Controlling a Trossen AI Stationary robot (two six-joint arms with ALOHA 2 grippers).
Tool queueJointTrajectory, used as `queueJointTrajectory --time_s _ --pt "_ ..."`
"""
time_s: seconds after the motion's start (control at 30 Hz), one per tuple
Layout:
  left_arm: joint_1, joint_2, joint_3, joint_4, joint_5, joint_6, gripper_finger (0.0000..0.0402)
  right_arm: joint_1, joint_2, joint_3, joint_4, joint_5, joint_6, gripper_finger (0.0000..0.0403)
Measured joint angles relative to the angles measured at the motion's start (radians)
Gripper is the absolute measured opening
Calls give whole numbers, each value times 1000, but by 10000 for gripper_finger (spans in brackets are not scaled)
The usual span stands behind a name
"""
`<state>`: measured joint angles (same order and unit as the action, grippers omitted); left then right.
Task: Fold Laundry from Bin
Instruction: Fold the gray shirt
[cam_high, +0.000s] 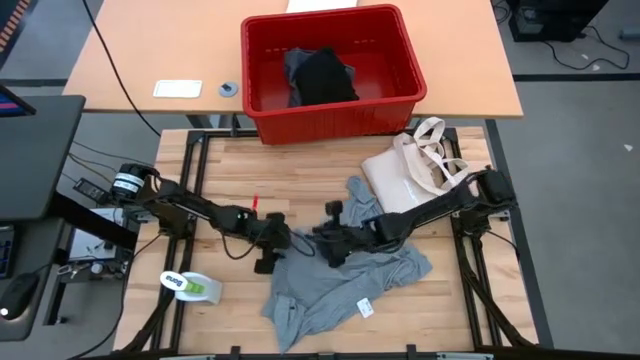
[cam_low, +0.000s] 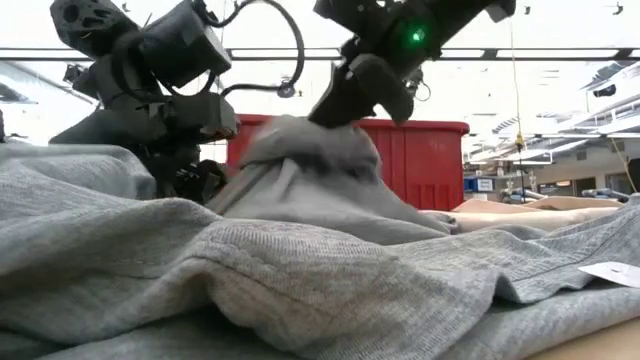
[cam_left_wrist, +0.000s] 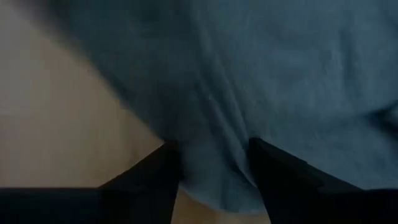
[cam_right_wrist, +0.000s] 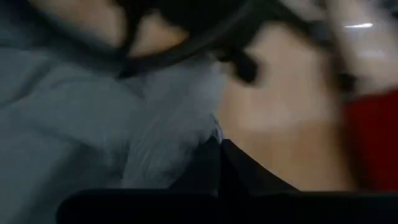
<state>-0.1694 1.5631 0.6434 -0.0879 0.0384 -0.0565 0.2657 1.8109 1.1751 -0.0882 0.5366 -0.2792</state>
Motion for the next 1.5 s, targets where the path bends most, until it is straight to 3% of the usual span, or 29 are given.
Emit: queueJointTrajectory --time_s 0.1,0.23,0.37,0.43,0.5,0.7,0.83,1.0,1.07,1.33,1.5 --pt "20 -55 -2 -108 -44 -1 182 27 -39 0 0 -15 -79 9" --pt "28 -141 -3 -223 -95 -6 170 89 -69 0 -72 -64 -31 12" --pt "13 -185 -3 -279 -101 -54 161 148 -75 -1 -134 -277 49 12" --pt "-3 -190 -6 -281 -91 -68 159 169 -71 0 -147 -315 130 16" --pt "-26 -188 -3 -280 -87 -67 158 175 -68 0 -200 -268 197 24" --pt "-54 -212 -4 -304 -156 -55 157 98 -86 -1 -438 32 328 85" --pt "-78 -255 -4 -190 -74 -54 157 13 -125 -1 -597 -18 428 139" --pt "-167 -219 -1 65 -10 -53 157 -33 -197 -1 -665 -333 498 185" --pt "-206 -172 -1 96 -8 -42 157 -16 -204 0 -688 -401 531 193" --pt "-315 -72 -1 202 36 -38 157 118 -176 -67 -752 -404 645 197" --pt "-379 -70 102 168 35 8 157 146 -178 -91 -785 -387 742 197"
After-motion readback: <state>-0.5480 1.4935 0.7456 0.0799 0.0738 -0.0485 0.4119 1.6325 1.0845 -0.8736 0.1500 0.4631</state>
